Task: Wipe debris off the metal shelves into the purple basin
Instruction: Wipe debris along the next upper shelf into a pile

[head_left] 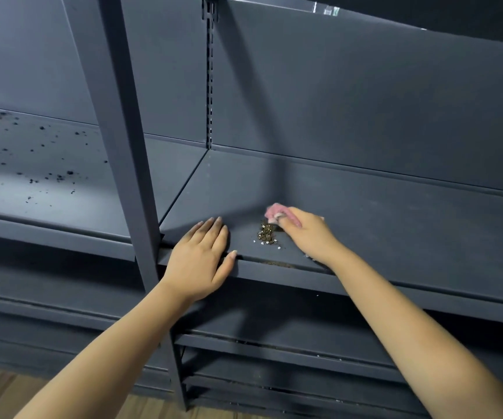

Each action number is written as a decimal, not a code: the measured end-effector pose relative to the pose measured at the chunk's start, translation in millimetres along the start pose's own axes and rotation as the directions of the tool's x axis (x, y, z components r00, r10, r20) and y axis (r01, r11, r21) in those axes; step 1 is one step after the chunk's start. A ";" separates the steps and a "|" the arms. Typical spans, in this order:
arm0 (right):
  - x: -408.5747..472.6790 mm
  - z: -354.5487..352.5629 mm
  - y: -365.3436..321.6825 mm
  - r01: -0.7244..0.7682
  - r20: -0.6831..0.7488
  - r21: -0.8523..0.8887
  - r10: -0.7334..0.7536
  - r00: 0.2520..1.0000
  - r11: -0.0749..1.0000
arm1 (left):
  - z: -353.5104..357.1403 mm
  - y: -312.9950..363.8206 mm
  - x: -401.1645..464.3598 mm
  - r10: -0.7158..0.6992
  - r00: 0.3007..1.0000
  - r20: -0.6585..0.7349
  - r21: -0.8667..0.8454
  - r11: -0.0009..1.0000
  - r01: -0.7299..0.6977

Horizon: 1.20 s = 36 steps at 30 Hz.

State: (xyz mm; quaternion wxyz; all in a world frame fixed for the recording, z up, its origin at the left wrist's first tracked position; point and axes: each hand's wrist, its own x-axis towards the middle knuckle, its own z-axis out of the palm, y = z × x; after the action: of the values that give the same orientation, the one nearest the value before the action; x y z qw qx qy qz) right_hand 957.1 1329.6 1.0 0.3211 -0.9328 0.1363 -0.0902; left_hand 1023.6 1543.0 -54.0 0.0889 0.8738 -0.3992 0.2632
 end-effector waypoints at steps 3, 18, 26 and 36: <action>-5.2 20.6 -18.5 0.057 0.058 -0.052 -0.054 0.997 0.997 | -0.8 -0.8 -0.7 -0.007 1.000 0.006 -0.011 1.000 0.007; -46.8 14.0 2.3 -0.001 -0.170 -0.310 -0.055 0.984 0.951 | -8.8 -3.5 -9.4 -0.052 0.990 0.134 -0.039 0.998 0.057; -50.8 37.2 -26.7 0.103 -0.138 -0.365 -0.163 0.977 0.925 | -11.9 -3.6 -9.7 -0.049 0.978 0.200 -0.069 0.996 0.064; -96.1 0.1 -6.9 0.112 -0.191 -0.861 -0.519 0.833 0.496 | -37.0 25.0 -4.8 0.087 0.986 0.139 -0.112 0.991 -0.071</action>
State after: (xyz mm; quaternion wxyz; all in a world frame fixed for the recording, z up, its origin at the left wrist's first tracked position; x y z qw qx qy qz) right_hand 867.5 1364.9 -2.6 -0.2122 -0.9358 0.0503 -0.2769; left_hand 988.0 1543.0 -26.7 0.0961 0.8679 -0.4525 0.1811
